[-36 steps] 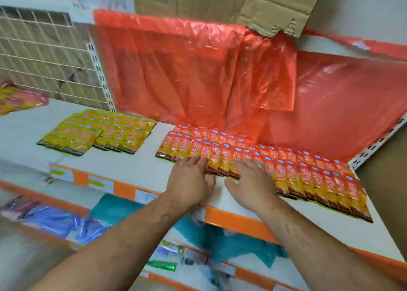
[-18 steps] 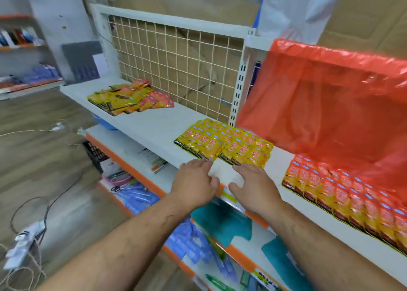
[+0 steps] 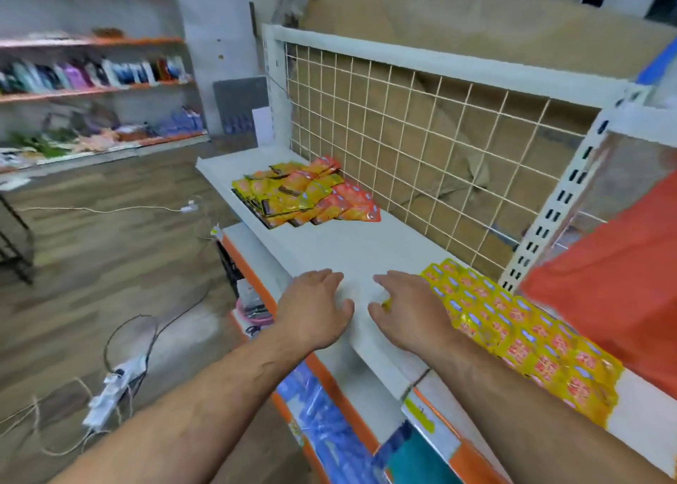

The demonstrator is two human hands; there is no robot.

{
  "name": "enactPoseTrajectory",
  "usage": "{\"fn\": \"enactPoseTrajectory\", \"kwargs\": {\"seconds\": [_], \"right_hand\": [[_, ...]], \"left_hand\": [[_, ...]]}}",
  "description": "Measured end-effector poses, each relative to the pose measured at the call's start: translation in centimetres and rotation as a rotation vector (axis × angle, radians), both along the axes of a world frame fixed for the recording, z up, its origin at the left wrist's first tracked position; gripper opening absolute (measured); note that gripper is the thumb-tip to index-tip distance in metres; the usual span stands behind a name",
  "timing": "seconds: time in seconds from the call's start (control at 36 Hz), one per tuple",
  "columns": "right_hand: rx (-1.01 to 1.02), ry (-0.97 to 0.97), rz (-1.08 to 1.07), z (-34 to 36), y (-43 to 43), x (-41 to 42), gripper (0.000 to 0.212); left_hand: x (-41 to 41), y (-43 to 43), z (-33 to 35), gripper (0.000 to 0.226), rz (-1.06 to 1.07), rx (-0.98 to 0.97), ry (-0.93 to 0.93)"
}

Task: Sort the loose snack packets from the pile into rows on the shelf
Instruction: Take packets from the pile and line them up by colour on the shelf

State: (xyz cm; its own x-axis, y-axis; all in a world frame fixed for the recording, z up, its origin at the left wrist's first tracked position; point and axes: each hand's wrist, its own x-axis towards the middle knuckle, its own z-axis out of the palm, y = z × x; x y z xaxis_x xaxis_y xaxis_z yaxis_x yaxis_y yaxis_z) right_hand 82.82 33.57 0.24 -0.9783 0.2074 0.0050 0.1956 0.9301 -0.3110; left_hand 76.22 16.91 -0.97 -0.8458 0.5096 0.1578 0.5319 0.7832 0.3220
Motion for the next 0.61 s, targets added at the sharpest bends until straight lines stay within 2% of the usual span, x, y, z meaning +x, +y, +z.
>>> {"fn": "enactPoseTrajectory", "kwargs": {"seconds": [0.17,0.25,0.53,0.61], "right_hand": [[-0.015,0.008,0.069,0.5,-0.5,-7.8,0.056],[-0.028,0.004,0.091,0.4,-1.3,-10.8,0.057],[-0.005,-0.006,0.07,-0.8,-3.7,-20.8,0.056],[0.0,-0.013,0.016,-1.2,-4.4,-24.2,0.045]], "left_hand": [[-6.3,-0.7,1.1,0.058,0.082,-0.026,-0.017],[-8.8,-1.0,1.2,0.068,0.094,-0.028,-0.033],[-19.6,-2.8,0.0,0.05,0.04,0.018,-0.012],[-23.7,-3.5,-0.4,0.044,-0.001,0.049,0.01]]}}
